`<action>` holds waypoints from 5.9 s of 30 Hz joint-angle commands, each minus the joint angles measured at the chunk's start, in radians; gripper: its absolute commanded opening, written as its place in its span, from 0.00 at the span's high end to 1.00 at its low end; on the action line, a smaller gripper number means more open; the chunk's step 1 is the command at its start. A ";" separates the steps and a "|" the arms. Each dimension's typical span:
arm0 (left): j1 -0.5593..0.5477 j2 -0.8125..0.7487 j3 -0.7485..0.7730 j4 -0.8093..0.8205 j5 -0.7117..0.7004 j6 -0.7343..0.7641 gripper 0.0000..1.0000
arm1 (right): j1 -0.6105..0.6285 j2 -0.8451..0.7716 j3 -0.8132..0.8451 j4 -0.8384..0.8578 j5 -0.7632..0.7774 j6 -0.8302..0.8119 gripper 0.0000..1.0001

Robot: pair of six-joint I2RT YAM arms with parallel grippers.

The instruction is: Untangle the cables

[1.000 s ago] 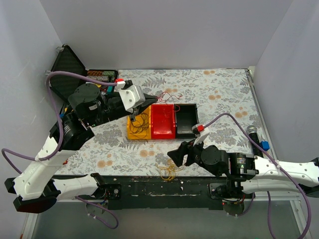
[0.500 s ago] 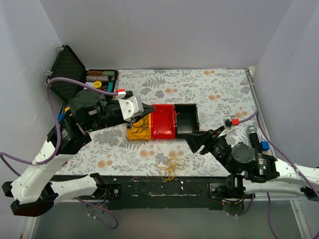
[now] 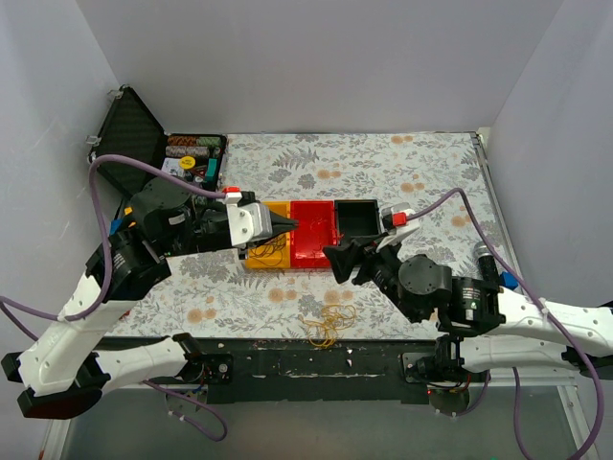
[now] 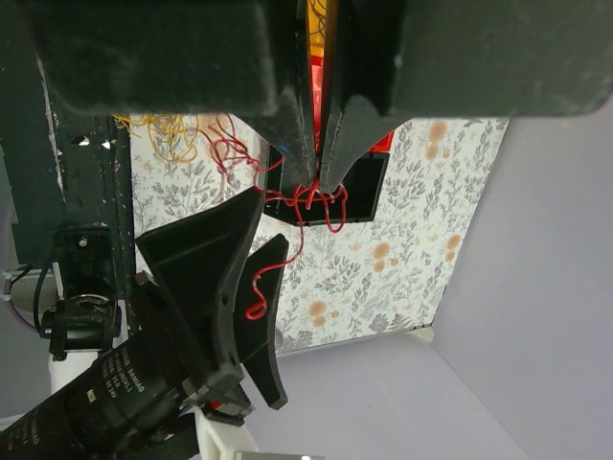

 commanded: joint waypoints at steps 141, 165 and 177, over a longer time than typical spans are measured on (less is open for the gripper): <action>0.003 0.213 -0.234 0.505 -0.595 -0.172 1.00 | -0.009 0.099 -0.354 -0.003 0.020 0.310 0.19; 0.003 0.356 -0.495 0.610 -0.701 -0.204 1.00 | -0.011 -0.389 -0.440 -0.298 0.220 0.513 0.29; 0.003 0.569 -0.439 0.513 -0.716 -0.114 1.00 | -0.011 -0.392 -0.439 -0.308 0.209 0.510 0.31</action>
